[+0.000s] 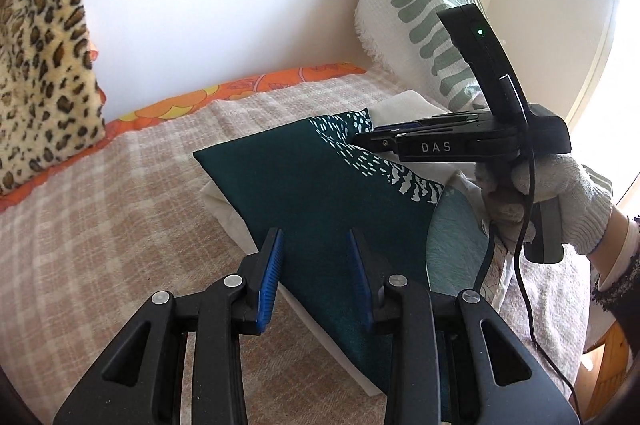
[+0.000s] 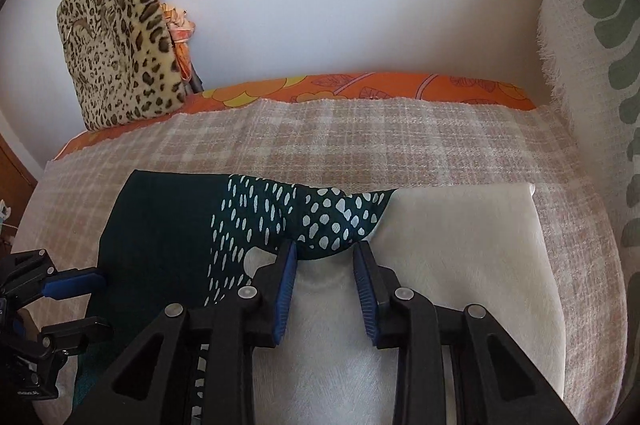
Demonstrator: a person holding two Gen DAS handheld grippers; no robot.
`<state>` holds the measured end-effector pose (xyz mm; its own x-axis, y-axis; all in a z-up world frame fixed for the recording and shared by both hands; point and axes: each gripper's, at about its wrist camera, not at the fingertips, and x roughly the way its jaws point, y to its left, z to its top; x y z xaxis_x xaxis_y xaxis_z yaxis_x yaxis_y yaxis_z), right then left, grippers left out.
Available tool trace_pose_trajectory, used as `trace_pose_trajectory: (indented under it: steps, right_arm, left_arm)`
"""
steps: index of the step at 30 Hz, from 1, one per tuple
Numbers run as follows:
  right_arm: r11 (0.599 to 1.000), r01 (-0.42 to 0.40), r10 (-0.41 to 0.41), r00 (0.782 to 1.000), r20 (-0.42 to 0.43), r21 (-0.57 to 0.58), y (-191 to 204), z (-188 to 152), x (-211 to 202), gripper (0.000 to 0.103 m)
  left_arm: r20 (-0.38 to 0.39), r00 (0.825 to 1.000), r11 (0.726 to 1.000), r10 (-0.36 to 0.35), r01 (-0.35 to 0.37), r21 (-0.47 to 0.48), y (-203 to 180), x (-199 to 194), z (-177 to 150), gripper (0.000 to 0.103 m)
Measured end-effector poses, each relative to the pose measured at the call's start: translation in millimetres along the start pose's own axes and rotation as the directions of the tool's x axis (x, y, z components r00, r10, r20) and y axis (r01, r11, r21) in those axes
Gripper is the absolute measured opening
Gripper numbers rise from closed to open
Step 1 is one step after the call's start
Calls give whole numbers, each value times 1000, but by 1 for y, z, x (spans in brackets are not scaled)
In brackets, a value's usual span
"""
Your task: Fold small clothes
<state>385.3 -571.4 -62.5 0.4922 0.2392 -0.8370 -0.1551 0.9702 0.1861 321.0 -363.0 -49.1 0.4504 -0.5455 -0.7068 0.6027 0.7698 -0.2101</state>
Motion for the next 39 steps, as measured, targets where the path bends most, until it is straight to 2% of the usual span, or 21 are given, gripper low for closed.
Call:
trace_pose_trajectory:
  steps: [3,7,9,13,15,19,24,26,31,39]
  right_arm:
    - [999,38,-38,999,23,15,5,4,-18,31]
    - [998,35,-40,996,80,60,6,2,-52,32]
    - [996,29,-37,994,100,85,7,-1,-68,33]
    - [994,34,-47,990,134,100,14,-8,-92,35]
    - [993,30,-46,988,148,113,19,-13,-103,37]
    - [990,55,-79,979,186,132,28,-25,-123,62]
    - [987,63,-95,971,220,146,39,-43,-149,71]
    - [985,84,-119,966,232,153,46,-52,-158,77]
    - [977,131,-172,952,255,171,67,-74,-179,85]
    - [962,206,-250,929,274,178,114,-103,-204,87]
  left_arm:
    - [17,1000,1000,3,-3,-14,0,-17,-1,31]
    - [45,999,1000,22,-22,-1,-7,-44,-1,32]
    - [62,997,999,38,-38,7,-12,-58,-2,51]
    - [99,994,998,51,-54,29,-21,-83,-4,57]
    - [112,992,998,56,-59,31,-24,-94,-5,66]
    - [135,989,998,63,-66,21,-25,-114,-10,72]
    - [156,985,997,79,-82,14,-27,-138,-22,80]
    - [161,983,996,90,-92,9,-27,-148,-28,81]
    - [165,982,995,93,-96,5,-27,-171,-45,81]
    - [184,977,993,105,-112,29,-28,-216,-73,82]
